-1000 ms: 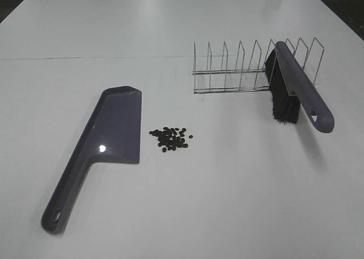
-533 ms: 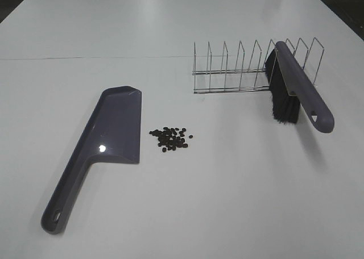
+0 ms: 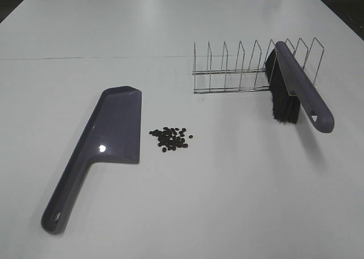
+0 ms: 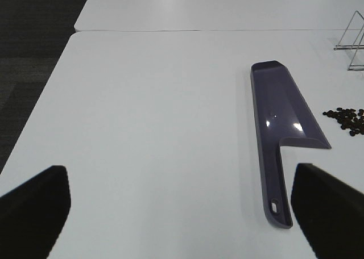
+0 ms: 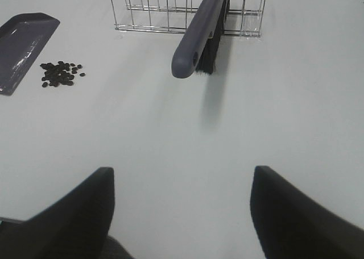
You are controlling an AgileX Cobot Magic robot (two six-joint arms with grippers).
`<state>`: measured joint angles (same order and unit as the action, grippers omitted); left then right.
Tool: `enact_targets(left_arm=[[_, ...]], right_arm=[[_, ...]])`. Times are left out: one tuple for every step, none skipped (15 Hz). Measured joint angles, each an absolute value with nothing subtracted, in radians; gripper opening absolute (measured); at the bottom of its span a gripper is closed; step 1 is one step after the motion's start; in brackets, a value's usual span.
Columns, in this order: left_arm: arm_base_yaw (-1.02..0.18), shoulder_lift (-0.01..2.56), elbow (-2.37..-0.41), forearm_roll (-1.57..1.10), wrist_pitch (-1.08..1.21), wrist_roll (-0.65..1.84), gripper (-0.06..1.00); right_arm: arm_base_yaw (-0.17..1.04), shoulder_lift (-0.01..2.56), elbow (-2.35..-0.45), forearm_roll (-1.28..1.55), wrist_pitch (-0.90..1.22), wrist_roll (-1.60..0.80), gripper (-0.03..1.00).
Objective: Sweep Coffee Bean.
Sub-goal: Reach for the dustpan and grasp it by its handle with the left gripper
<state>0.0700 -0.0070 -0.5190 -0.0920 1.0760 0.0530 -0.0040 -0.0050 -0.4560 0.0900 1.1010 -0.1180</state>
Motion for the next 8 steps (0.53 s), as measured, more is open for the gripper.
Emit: enact_targets(left_arm=[[0.070, -0.007, -0.519, -0.092, 1.076, 0.053, 0.98], [0.070, -0.007, -0.519, -0.092, 1.076, 0.053, 0.98], [0.070, -0.007, -0.519, -0.092, 1.076, 0.053, 0.98], [0.070, -0.007, -0.519, -0.092, 1.076, 0.053, 0.98], [0.070, -0.007, -0.519, -0.092, 1.076, 0.053, 0.98], [0.070, -0.007, -0.519, -0.092, 1.076, 0.053, 0.98], [0.070, -0.007, -0.519, -0.092, 1.076, 0.053, 0.98], [0.070, 0.007, -0.519, -0.092, 1.076, 0.052, 0.98]], right_arm=[[-0.004, -0.005, -0.456, 0.090, 1.101, -0.118, 0.60], [-0.004, -0.005, -0.456, 0.090, 1.101, -0.118, 0.60], [-0.004, -0.005, -0.456, 0.090, 1.101, -0.118, 0.60], [-0.004, -0.005, -0.456, 0.090, 1.101, -0.118, 0.60], [-0.004, -0.005, -0.456, 0.090, 1.101, -0.118, 0.60], [-0.004, -0.005, -0.456, 0.090, 1.101, -0.118, 0.60], [-0.004, -0.005, -0.456, 0.090, 1.101, -0.118, 0.60], [-0.004, -0.005, -0.456, 0.090, 1.101, -0.118, 0.60]])
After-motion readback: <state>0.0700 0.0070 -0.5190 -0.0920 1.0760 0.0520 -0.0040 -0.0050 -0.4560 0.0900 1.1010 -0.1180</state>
